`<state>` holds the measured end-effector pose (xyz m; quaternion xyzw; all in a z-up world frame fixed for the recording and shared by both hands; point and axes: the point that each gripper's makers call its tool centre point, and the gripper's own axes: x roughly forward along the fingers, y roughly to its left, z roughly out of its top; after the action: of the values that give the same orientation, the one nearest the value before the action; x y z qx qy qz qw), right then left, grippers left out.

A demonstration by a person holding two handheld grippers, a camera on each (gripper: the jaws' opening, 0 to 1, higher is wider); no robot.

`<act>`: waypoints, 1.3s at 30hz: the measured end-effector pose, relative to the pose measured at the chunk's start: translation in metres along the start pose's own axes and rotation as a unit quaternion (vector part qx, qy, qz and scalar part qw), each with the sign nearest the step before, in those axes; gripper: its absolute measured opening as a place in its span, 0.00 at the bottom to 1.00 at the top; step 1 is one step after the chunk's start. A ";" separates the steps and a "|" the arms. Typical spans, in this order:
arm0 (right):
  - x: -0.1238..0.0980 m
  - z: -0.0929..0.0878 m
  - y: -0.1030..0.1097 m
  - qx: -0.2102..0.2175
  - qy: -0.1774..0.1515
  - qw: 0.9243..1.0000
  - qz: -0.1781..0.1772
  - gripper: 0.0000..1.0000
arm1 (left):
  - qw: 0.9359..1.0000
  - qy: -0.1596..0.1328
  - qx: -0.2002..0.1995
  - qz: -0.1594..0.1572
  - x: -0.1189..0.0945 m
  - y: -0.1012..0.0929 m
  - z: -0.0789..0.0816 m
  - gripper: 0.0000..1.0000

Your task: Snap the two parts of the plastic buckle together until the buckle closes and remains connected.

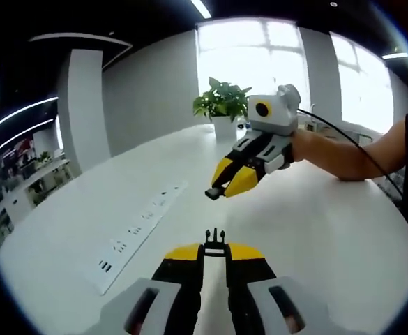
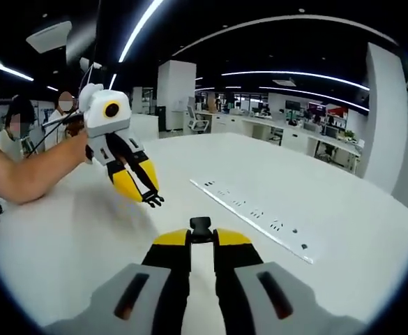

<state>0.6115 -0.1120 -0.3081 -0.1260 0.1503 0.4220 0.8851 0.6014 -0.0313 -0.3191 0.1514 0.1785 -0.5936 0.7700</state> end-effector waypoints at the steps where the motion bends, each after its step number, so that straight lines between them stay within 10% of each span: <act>1: -0.001 0.001 0.001 0.000 0.000 1.000 0.001 0.12 | 1.000 -0.001 0.002 0.001 -0.002 0.000 0.002 0.10; 39: -0.031 0.030 0.000 0.014 0.005 1.000 -0.010 0.12 | 0.998 -0.017 -0.008 0.053 -0.042 0.006 0.037 0.10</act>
<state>0.5974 -0.1232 -0.2691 -0.1176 0.1597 0.4106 0.8900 0.6008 -0.0106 -0.2668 0.1445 0.1615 -0.5534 0.8042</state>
